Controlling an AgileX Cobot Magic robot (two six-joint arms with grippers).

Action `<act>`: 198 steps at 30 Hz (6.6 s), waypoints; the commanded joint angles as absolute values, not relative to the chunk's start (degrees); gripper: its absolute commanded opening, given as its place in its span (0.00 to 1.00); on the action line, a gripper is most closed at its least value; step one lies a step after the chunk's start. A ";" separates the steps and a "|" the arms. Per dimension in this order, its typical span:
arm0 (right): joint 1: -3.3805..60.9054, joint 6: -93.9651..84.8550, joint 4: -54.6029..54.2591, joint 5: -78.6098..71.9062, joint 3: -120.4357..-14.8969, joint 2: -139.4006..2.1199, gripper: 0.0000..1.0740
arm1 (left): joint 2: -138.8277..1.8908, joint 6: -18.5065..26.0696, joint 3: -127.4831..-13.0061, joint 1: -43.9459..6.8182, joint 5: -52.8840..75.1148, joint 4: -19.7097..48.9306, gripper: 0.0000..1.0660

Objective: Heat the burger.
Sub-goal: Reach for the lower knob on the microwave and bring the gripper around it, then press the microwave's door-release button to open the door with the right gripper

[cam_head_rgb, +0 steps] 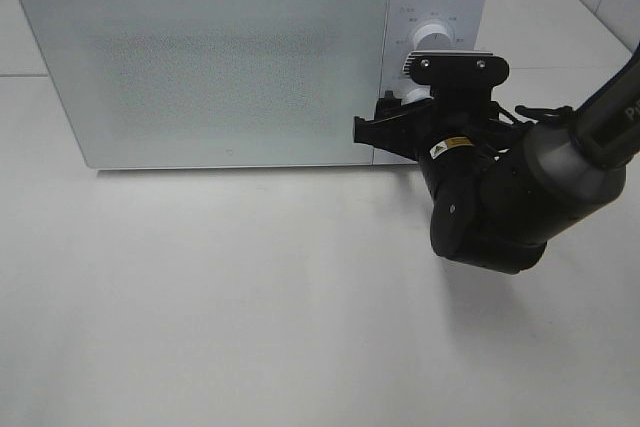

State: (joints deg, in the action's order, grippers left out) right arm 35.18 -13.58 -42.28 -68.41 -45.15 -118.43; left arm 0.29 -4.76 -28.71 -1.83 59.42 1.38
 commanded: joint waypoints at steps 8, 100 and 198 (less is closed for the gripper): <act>35.07 -13.18 -42.00 -68.58 -45.84 -118.32 0.70 | 1.60 -4.98 -28.65 -1.60 59.13 1.55 0.92; 35.01 86.52 -34.84 -70.30 -45.78 -118.32 0.11 | 1.60 -4.98 -28.65 -1.60 59.13 1.55 0.92; 27.62 5.90 0.00 44.75 -42.97 -60.56 0.70 | 1.60 -4.98 -28.65 -1.60 59.13 1.55 0.92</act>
State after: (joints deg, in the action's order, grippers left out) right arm 27.96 5.79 0.00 42.00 -43.66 -65.32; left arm 0.29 -4.76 -28.71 -1.83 59.42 1.38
